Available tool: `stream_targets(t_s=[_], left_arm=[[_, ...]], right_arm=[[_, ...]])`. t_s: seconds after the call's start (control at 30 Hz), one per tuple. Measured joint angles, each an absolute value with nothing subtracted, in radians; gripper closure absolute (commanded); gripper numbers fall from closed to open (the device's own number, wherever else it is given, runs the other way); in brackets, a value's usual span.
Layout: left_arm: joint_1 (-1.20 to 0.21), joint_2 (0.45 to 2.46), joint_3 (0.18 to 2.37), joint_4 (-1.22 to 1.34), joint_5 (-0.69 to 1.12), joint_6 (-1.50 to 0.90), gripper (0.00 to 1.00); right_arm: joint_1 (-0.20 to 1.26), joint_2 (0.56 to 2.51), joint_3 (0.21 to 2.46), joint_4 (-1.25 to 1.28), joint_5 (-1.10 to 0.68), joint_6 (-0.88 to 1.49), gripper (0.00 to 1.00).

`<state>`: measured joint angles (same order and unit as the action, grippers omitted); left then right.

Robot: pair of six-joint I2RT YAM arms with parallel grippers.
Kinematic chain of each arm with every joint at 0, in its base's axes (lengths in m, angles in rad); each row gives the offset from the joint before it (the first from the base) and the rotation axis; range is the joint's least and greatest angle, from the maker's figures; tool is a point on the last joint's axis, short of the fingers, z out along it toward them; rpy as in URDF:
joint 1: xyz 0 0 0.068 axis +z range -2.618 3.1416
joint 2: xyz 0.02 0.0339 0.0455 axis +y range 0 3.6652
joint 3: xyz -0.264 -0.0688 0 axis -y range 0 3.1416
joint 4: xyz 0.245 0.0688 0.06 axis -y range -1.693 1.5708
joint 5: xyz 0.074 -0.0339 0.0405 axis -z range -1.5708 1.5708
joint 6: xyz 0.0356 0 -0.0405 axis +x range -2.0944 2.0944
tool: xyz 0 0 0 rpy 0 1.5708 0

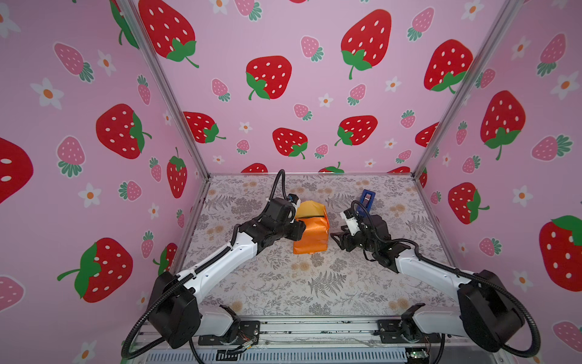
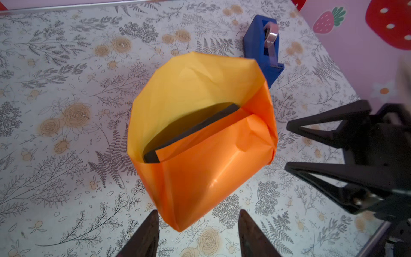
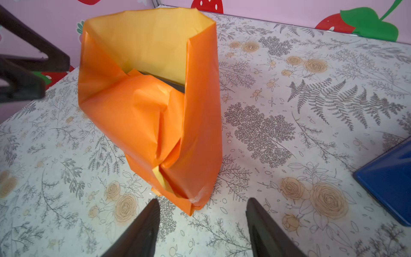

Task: Wrap a gift box in wrapping paper
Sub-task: Fold the wrapping paper for the gift box.

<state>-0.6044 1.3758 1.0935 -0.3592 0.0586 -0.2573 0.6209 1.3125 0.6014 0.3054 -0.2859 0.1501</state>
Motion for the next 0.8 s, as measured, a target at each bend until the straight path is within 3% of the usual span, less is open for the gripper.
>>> stream_targets(t_s=[0.33,0.8], left_arm=[[-0.595,1.563,1.191,-0.424,0.039,-0.227,0.48],[-0.595,1.458,1.159,-0.439,0.019,-0.212,0.42]], right_arm=[[0.621,1.451,0.58,0.555,-0.407,0.003,0.37],[0.62,1.469,0.62,0.604,-0.4,0.026,0.44]])
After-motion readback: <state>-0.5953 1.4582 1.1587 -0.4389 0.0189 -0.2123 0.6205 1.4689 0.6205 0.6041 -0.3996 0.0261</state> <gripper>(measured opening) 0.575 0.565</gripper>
